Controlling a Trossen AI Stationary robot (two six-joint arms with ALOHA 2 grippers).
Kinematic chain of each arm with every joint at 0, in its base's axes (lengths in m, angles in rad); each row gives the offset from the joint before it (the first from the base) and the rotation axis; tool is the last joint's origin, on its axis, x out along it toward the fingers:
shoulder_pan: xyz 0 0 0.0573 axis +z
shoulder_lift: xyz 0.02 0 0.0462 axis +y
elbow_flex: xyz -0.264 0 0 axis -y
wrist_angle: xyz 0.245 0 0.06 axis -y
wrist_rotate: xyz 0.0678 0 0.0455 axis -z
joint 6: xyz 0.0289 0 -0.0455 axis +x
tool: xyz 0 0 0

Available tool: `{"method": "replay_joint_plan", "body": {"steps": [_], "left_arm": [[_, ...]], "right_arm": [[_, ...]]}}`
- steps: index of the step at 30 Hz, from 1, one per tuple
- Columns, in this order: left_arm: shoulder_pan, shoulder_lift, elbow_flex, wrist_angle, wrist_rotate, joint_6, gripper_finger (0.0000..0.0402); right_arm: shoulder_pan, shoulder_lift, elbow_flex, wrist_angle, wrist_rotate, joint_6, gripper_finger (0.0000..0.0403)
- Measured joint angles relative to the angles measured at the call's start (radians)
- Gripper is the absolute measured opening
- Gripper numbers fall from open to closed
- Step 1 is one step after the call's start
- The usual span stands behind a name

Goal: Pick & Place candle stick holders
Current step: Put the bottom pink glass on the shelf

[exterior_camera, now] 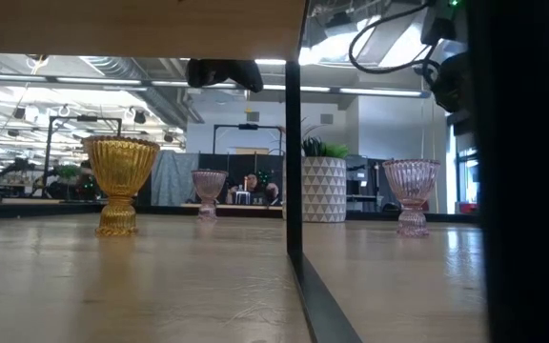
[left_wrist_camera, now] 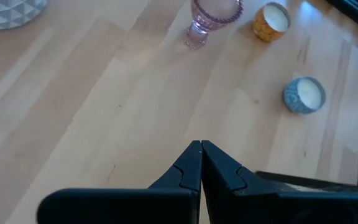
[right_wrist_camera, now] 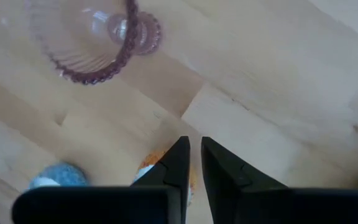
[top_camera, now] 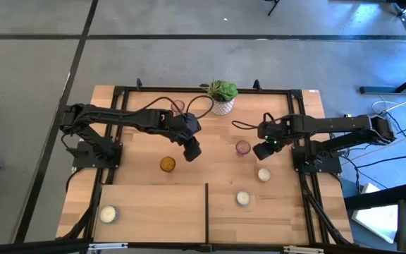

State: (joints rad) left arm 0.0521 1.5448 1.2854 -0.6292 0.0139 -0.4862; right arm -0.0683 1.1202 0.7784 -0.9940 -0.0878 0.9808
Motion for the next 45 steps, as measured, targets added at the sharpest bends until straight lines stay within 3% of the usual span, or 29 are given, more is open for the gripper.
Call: {"method": "replay_joint_plan", "body": {"steps": [5,13,17,31,38,45], "left_arm": [[-0.001,0.0,0.0,-0.001,0.013,0.037,0.0001],[-0.006,0.0,0.0,-0.005,0.012,0.05,0.0001],[-0.007,0.0,-0.001,-0.018,0.013,0.052,0.0001],[-0.034,0.0,-0.001,-0.064,0.013,0.054,0.0001],[-0.034,0.0,-0.001,-0.064,0.013,0.054,0.0001],[-0.034,0.0,-0.001,-0.064,0.013,0.055,0.0001]], "right_arm": [[-0.027,0.0,0.0,0.011,-0.029,0.072,0.008],[-0.05,0.061,0.0,0.083,-0.012,0.111,0.0194],[-0.057,0.106,0.0,0.166,-0.016,0.117,0.0228],[-0.061,0.136,0.031,0.227,-0.13,0.138,0.0235],[-0.076,0.14,0.151,0.212,-0.08,0.105,0.0235],[-0.089,0.237,0.165,0.114,-0.074,0.071,0.0235]]}}
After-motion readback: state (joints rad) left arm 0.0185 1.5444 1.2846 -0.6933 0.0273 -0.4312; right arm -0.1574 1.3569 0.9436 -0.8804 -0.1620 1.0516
